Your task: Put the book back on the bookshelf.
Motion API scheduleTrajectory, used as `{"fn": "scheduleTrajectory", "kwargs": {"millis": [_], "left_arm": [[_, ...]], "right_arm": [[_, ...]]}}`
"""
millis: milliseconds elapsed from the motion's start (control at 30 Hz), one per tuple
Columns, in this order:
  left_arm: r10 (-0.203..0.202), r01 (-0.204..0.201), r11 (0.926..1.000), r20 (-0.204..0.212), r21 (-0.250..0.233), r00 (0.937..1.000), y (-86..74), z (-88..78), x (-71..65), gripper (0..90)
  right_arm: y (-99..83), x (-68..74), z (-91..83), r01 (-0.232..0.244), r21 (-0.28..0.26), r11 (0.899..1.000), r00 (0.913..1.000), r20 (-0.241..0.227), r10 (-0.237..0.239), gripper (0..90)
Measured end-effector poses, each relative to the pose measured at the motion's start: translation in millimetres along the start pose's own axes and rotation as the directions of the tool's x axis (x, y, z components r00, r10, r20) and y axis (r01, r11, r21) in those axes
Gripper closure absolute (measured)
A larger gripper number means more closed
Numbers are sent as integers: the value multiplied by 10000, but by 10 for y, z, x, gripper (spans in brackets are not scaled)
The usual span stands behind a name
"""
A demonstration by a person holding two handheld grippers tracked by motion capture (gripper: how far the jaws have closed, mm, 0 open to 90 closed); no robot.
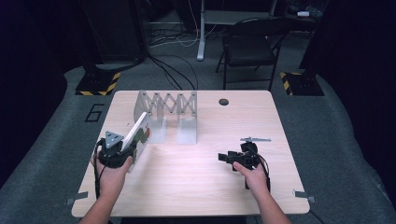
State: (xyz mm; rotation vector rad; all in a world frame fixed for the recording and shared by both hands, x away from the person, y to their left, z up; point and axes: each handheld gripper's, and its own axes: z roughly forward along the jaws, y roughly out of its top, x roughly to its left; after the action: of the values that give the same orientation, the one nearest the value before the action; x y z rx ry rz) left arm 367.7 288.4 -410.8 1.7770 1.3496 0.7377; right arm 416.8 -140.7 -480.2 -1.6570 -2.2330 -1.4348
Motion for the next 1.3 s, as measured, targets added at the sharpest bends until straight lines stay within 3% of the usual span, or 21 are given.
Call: {"fn": "scheduleTrajectory", "kwargs": {"millis": [233, 567, 600, 1067, 1300], "left_arm": [[-290, 284, 9995, -396, -151, 9988, 37, 58, -29, 760], [-480, 477, 9988, -451, -74, 9978, 91, 166, -45, 760], [-560, 547, 9982, -490, -261, 9972, 90, 189, -50, 759], [-484, 480, 9988, -464, -110, 9977, 171, 336, -31, 759], [-505, 488, 9984, -660, -269, 9965, 217, 415, -25, 759]], "right_arm": [[-14, 29, 17, 225, 119, 9997, 9997, 40, -225, 390], [-20, 37, 26, 228, 180, 9996, 9997, 18, -228, 390], [-20, 37, 28, 240, 179, 9996, 9997, 19, -241, 390], [-17, 35, 18, 205, 167, 9997, 9998, 15, -205, 390], [-18, 33, 14, 186, 163, 9997, 9998, 7, -186, 390]]}}
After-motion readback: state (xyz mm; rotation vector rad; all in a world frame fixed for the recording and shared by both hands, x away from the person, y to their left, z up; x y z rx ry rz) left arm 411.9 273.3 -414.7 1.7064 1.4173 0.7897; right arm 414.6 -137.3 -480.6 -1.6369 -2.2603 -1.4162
